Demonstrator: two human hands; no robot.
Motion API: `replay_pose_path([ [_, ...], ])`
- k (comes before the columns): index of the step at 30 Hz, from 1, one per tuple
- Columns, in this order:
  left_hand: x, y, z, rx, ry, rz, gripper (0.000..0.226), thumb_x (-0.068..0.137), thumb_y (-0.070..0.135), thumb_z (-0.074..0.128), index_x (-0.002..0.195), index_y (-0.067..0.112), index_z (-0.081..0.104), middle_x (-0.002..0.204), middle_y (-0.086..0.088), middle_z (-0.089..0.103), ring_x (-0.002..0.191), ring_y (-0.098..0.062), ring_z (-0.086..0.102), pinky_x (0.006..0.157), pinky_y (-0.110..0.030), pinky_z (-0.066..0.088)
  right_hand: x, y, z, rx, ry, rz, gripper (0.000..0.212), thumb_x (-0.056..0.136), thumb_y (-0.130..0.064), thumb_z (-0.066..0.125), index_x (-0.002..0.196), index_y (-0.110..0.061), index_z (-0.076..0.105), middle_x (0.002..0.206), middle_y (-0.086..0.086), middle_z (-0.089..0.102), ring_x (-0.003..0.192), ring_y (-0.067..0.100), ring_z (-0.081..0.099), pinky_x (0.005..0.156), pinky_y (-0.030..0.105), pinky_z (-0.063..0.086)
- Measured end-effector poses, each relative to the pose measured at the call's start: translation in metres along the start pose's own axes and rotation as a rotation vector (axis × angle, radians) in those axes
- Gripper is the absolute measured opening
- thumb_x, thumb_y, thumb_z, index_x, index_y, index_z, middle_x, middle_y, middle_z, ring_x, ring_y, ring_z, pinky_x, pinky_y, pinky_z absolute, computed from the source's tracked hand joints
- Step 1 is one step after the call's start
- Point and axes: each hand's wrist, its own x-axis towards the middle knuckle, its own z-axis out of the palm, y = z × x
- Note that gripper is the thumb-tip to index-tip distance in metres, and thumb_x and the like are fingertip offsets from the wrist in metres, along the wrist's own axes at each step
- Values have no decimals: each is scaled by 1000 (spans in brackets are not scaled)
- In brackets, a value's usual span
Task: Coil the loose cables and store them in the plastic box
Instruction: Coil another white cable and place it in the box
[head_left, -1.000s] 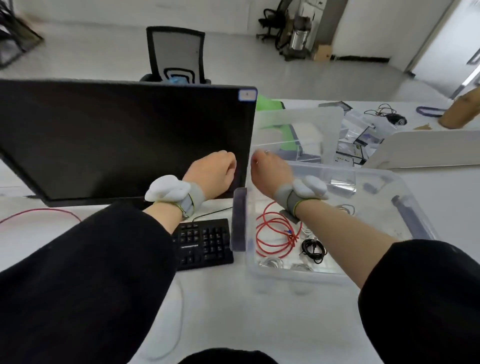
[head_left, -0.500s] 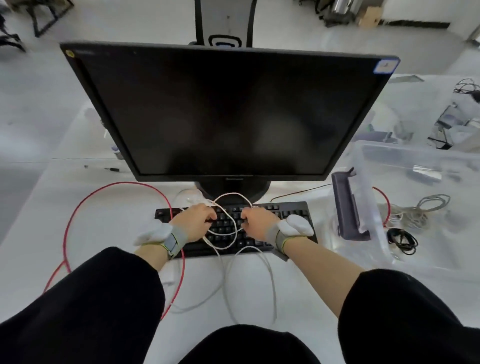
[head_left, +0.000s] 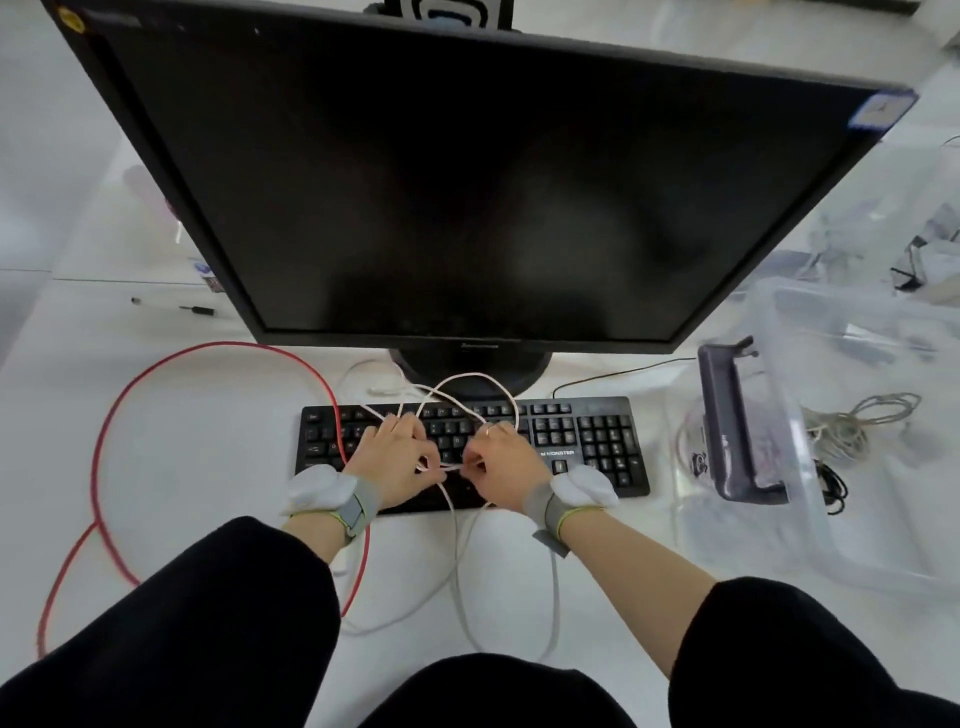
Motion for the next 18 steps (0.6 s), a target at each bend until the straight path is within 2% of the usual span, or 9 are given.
replay_pose_path([
  [3, 6, 11, -14, -64, 52, 33, 27, 92, 45, 51, 101, 23, 63, 116, 1, 50, 117, -20, 40, 99, -38, 31, 1, 0, -33, 355, 202, 67, 18, 90, -17, 59, 99, -4, 67, 101, 11, 66, 100, 24, 55, 88, 24, 40],
  [6, 12, 15, -20, -318, 203, -33, 26, 96, 32, 49, 93, 10, 63, 104, -8, 54, 108, -26, 45, 98, -37, 35, -4, -6, -68, 692, 359, 129, 11, 88, -13, 62, 90, -3, 66, 79, -1, 60, 75, 10, 54, 70, 12, 39],
  [9, 8, 17, -32, -453, 305, -129, 24, 96, 25, 50, 98, 5, 64, 110, -11, 50, 111, -25, 45, 99, -27, 31, -13, -5, -95, 1032, 507, 192, 15, 90, -16, 62, 79, -6, 61, 67, -5, 54, 70, 7, 50, 74, 14, 41],
  [11, 5, 16, -42, -491, 249, -131, 21, 95, 22, 52, 102, 9, 67, 114, -7, 49, 113, -20, 46, 98, -22, 29, -17, -1, -111, 1404, 624, 224, 23, 91, -15, 60, 70, -6, 56, 60, -3, 52, 69, 12, 53, 82, 23, 47],
  [12, 2, 17, -48, -495, 168, -94, 19, 94, 19, 53, 103, 12, 68, 115, -5, 51, 113, -19, 49, 98, -21, 31, -19, 1, -120, 1621, 656, 233, 24, 92, -14, 58, 70, -7, 54, 55, -3, 49, 66, 14, 53, 82, 25, 50],
  [14, -3, 22, -58, -531, 36, -33, 27, 91, 8, 52, 113, 16, 66, 119, -4, 55, 114, -20, 54, 100, -24, 38, -24, 6, -135, 1964, 629, 240, 22, 94, -13, 55, 73, -8, 51, 51, -1, 43, 58, 15, 50, 75, 27, 51],
  [15, -4, 26, -64, -566, 67, -17, 37, 89, 2, 50, 121, 17, 61, 123, -3, 53, 114, -21, 54, 99, -25, 40, -27, 7, -141, 2059, 581, 238, 23, 95, -12, 54, 73, -8, 49, 52, 0, 39, 52, 14, 47, 70, 27, 51],
  [18, -7, 41, -87, -658, 448, -13, 57, 85, -6, 50, 138, 16, 41, 125, 1, 40, 115, -20, 48, 93, -26, 42, -34, 4, -152, 2136, 408, 175, 29, 95, -8, 52, 68, -12, 43, 48, -2, 29, 37, 8, 32, 51, 22, 46],
])
